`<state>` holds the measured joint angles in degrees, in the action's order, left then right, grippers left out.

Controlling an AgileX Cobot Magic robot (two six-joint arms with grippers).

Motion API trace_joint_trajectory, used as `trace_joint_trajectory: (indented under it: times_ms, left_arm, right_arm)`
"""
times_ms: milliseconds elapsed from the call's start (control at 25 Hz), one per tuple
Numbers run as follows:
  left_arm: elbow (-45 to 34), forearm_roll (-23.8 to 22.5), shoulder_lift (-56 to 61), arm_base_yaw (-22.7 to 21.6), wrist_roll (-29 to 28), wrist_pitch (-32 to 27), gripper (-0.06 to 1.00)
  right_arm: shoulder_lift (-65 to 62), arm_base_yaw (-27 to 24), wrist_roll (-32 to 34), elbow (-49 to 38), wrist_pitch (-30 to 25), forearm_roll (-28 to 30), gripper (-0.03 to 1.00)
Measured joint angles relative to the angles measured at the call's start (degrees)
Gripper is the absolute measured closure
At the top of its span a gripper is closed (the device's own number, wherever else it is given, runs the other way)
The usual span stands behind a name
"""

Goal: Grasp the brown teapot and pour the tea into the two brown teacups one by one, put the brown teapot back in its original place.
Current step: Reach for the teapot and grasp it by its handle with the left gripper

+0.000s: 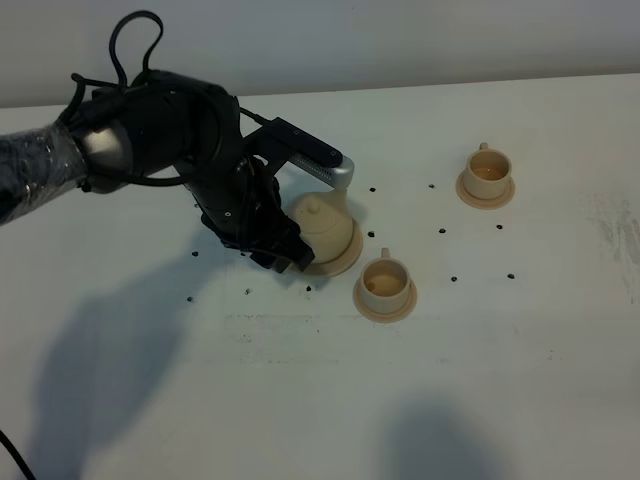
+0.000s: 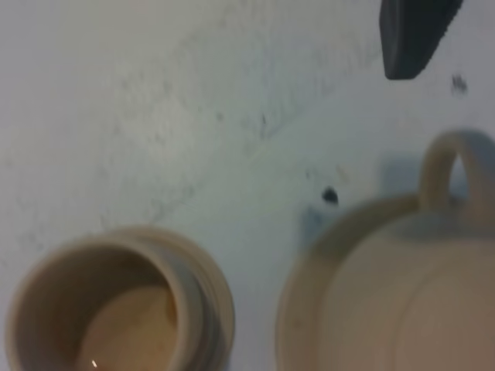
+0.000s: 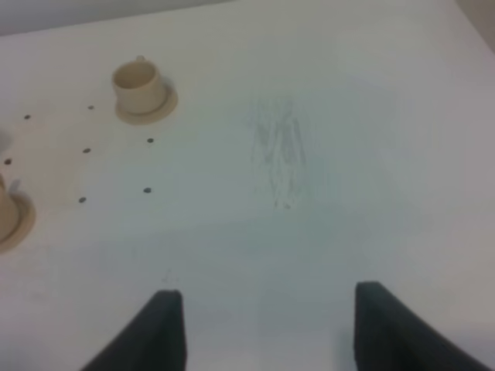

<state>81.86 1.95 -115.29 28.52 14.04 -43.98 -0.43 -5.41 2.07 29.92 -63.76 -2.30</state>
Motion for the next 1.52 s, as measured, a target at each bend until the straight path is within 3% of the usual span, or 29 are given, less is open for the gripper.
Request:
trace_joint_trajectory:
  times_ms: [480,760,1520]
  left_arm:
    - [-1.91,-0.01,0.00,0.00,2.57,5.00,0.45]
    - [-1.91,2.53,-0.53,0.00,2.63,7.90,0.47]
    - [-1.91,2.95,-2.28,0.00,2.63,8.66,0.54]
  right_arm:
    - [0.00,0.00,0.00,0.00,0.00,0.00,0.50]
    - [0.00,0.00,0.00,0.00,0.00,0.00,0.50]
    - [0.00,0.00,0.00,0.00,0.00,0.00,0.50]
